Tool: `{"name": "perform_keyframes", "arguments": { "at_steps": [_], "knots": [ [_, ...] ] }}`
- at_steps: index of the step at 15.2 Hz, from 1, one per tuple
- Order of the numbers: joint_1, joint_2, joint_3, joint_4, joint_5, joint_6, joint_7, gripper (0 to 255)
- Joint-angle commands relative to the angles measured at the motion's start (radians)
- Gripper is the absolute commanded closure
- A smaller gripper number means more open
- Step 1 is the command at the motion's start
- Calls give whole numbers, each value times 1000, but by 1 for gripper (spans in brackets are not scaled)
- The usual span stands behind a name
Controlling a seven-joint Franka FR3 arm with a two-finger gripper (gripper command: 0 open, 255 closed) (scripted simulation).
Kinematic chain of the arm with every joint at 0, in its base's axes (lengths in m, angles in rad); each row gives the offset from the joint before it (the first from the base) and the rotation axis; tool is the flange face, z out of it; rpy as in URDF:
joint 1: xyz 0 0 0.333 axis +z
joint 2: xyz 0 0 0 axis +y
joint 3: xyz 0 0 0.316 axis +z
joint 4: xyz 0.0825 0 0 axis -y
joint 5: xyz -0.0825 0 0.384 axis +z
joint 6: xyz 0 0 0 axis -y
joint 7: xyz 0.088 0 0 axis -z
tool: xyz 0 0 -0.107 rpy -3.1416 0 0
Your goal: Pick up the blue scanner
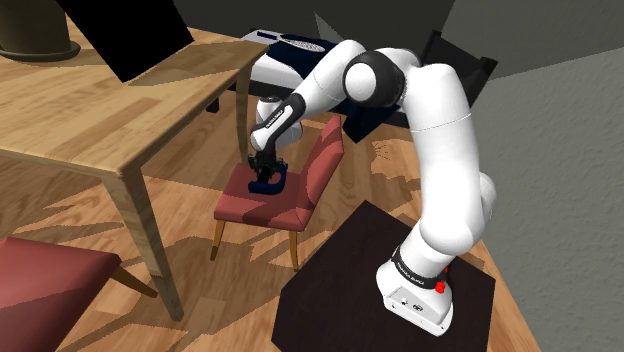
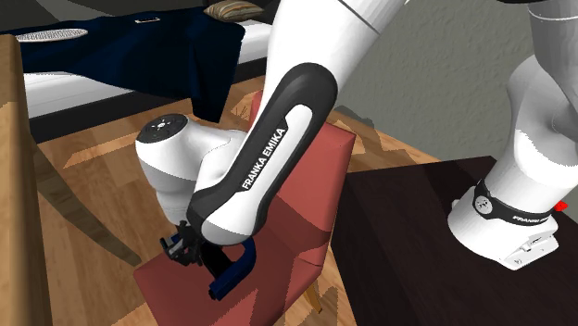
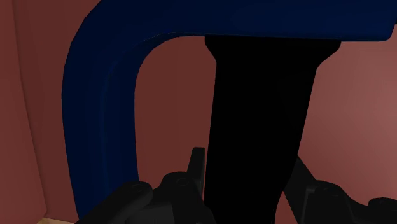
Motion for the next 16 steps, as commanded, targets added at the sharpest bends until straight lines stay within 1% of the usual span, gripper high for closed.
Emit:
{"name": "perform_keyframes", "arguments": {
  "at_steps": [1, 14, 16],
  "knots": [
    [0, -18, 0, -6, 0, -11, -1, 255],
    [-1, -157, 1, -31, 1, -126, -4, 255],
    [-1, -158, 1, -31, 1, -127, -4, 255]
  ]
}}
